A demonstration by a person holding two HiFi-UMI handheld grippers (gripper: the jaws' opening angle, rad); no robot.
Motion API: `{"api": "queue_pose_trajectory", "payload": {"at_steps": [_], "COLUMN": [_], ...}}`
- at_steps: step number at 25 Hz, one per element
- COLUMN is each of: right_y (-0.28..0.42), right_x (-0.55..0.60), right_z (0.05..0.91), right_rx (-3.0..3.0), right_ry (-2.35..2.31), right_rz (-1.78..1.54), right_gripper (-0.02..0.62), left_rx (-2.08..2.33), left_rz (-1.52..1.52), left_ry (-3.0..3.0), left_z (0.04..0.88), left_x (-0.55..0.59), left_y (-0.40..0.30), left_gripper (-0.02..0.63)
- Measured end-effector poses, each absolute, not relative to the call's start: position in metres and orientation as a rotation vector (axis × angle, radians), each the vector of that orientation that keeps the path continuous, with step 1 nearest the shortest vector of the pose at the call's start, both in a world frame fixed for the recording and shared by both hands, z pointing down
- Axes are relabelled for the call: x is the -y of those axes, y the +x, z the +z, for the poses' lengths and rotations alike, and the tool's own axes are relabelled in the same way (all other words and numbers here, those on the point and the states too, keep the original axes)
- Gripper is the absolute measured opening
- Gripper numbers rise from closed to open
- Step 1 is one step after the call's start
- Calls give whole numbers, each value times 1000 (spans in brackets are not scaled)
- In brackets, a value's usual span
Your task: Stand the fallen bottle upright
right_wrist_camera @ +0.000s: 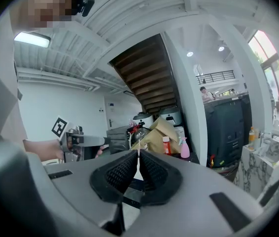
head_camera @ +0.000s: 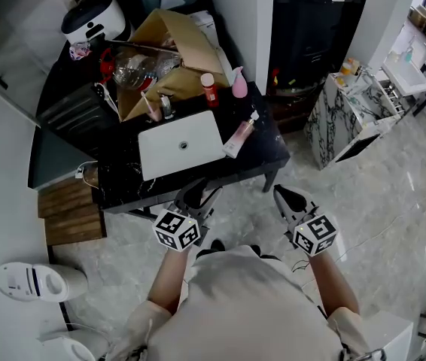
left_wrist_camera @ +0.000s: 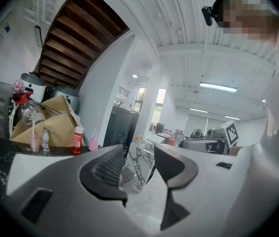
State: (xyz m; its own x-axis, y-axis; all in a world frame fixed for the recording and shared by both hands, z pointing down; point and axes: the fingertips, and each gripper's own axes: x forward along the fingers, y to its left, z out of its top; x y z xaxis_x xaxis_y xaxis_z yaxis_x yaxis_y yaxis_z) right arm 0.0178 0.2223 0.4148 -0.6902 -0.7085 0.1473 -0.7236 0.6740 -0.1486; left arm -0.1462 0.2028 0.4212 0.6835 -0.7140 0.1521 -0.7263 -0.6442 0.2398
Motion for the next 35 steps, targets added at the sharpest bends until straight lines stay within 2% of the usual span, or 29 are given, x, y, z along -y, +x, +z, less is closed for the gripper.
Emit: {"api": "queue_pose_trajectory", "payload": {"at_steps": [9,35], "right_y": [42,65], "right_x": [-224,-173], "right_z": [423,450], "right_rx": [2827,2794], "right_ry": [1147,1170], "right_rz": [316,409], "right_gripper": [37,37], "left_rx": [1180,1243], "left_rz": [69,104], "left_ry": [2606,2548], "left_z": [427,446], "left_x": [-214,-169], "left_y": [-126,-119], "left_gripper": [305,318]}}
